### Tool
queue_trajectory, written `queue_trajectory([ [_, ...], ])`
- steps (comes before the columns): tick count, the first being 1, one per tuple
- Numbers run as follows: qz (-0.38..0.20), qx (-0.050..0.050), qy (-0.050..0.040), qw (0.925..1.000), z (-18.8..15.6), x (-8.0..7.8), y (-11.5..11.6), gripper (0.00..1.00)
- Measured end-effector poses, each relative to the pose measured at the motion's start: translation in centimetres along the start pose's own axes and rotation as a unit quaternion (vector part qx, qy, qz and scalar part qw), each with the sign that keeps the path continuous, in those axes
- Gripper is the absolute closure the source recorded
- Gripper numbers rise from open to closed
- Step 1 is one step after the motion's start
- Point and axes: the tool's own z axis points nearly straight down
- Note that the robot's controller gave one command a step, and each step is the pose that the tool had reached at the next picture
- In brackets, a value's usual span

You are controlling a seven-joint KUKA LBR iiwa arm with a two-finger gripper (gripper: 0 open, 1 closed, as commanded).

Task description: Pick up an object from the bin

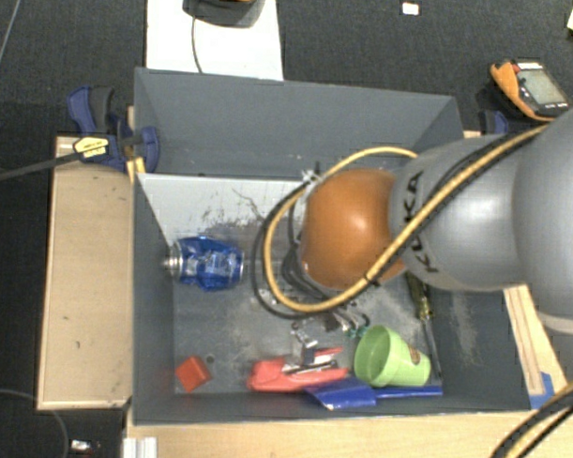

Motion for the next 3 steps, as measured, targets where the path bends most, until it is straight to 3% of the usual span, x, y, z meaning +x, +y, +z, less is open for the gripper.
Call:
queue_trajectory([
  [1, 0.032, 0.000, -0.0049, 0.9995, 2.0, -3.8, 2.0, 0.00],
  [2, -0.123, 0.004, -0.0148, 0.9923, 3.5, 5.7, -5.4, 1.00],
  [3, -0.123, 0.006, -0.0129, 0.9923, 3.5, 5.7, -5.5, 1.00],
])
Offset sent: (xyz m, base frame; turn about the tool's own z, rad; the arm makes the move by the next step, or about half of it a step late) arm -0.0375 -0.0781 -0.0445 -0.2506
